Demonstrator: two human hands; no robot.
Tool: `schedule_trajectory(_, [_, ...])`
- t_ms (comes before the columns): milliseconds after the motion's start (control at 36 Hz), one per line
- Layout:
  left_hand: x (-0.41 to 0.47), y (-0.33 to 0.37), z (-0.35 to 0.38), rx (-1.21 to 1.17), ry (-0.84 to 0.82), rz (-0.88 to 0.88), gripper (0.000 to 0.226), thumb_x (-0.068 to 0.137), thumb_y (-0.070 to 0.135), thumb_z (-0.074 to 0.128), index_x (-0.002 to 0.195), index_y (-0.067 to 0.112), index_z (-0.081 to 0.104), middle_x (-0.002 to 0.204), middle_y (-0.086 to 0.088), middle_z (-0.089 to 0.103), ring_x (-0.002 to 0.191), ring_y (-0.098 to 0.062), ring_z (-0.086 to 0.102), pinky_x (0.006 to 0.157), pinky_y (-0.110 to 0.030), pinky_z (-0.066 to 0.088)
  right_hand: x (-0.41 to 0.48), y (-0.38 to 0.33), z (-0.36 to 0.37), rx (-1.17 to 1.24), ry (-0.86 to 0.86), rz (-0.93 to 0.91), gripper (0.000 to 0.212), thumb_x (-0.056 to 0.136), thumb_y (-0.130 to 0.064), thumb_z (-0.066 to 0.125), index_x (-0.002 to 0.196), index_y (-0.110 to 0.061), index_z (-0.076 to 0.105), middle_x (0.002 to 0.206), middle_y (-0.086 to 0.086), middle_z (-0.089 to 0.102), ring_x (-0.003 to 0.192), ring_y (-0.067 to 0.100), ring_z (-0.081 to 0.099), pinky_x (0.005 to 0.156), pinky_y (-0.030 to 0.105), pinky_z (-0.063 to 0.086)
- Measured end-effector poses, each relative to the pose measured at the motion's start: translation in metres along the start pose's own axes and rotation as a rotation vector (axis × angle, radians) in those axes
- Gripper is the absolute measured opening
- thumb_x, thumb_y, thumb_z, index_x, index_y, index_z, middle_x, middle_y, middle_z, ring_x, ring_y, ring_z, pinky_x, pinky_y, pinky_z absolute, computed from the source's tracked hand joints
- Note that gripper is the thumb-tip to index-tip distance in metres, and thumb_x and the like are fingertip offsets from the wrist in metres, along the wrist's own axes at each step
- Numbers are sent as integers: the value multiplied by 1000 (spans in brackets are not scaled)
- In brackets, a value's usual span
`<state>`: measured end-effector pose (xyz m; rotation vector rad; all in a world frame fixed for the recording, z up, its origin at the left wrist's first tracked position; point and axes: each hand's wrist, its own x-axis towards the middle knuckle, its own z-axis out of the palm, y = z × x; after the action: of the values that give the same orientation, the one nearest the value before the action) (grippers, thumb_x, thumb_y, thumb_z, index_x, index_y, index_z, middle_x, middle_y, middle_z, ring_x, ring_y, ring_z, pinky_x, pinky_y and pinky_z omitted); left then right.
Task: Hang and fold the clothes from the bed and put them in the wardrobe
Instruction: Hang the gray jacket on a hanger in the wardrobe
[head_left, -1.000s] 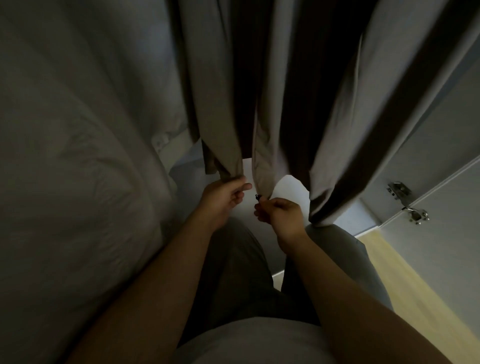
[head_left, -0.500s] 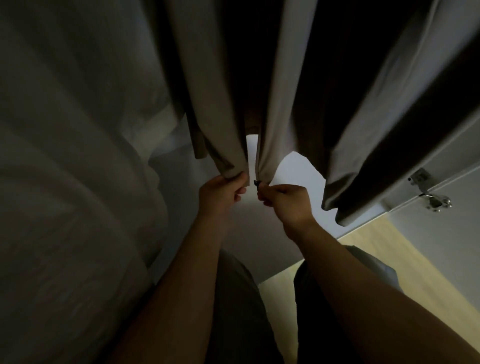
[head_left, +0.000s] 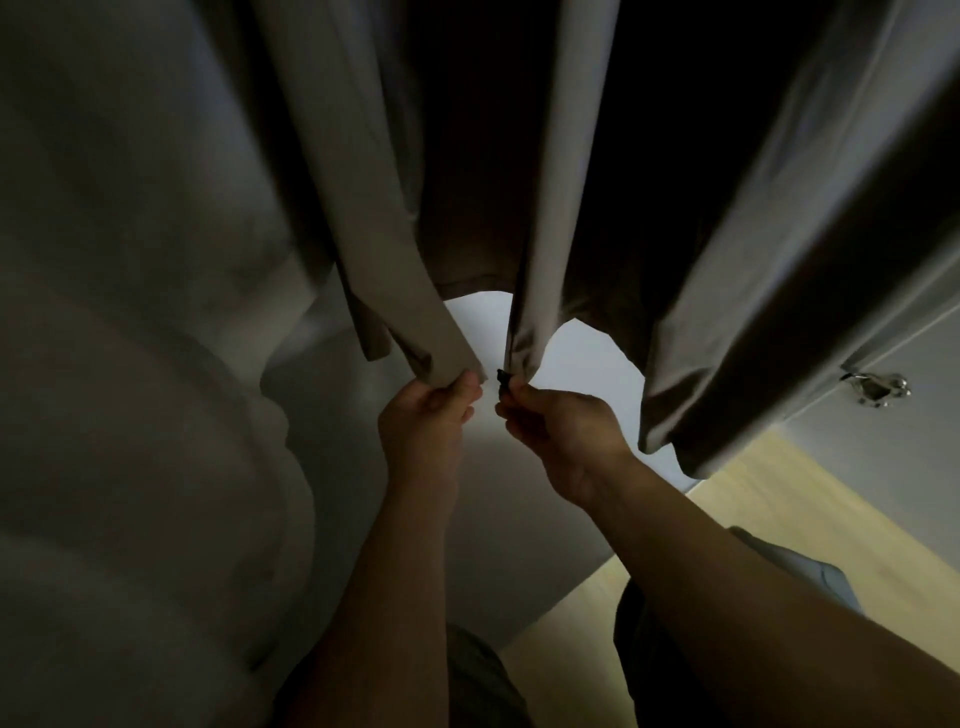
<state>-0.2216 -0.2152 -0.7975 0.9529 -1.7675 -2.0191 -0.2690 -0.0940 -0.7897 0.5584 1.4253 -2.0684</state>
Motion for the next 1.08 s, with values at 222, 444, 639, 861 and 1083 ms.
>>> schedule_trajectory(222, [-3, 1, 5, 2, 5, 63, 10, 85, 18, 77, 94, 23, 76, 88, 13, 77, 84, 1, 71, 78, -26, 52, 3, 10, 7, 78, -38, 62, 21, 84, -14, 79, 99, -1, 75, 92, 10, 78, 83, 19, 76, 60, 23, 58])
schedule_trajectory(444, [-1, 1, 2, 20, 42, 127, 18, 83, 15, 79, 101, 18, 75, 91, 15, 76, 88, 5, 70, 66, -7, 50, 0, 7, 5, 134, -94, 75, 20, 87, -16, 76, 101, -2, 75, 94, 9, 77, 85, 17, 76, 68, 24, 55])
schedule_trajectory(639, [-2, 0, 4, 29, 34, 129, 15, 83, 15, 79, 91, 27, 74, 90, 13, 77, 87, -3, 72, 83, -31, 55, -1, 7, 4, 85, -138, 54, 23, 89, -17, 73, 105, -1, 74, 95, 8, 77, 85, 16, 74, 73, 25, 54])
schedule_trajectory(861, [1, -1, 5, 104, 34, 155, 13, 85, 15, 77, 98, 19, 75, 91, 11, 77, 88, -3, 72, 82, -28, 55, 1, 6, 3, 24, -117, 8, 21, 89, -18, 74, 100, -1, 76, 93, 9, 77, 86, 17, 74, 72, 24, 55])
schedule_trajectory(1083, [3, 0, 2, 213, -52, 228, 18, 87, 9, 74, 96, 24, 73, 93, 10, 76, 92, -4, 72, 85, -27, 57, 4, 7, 3, -15, -69, -28, 14, 88, -18, 75, 91, -4, 77, 91, 9, 78, 84, 18, 76, 65, 22, 56])
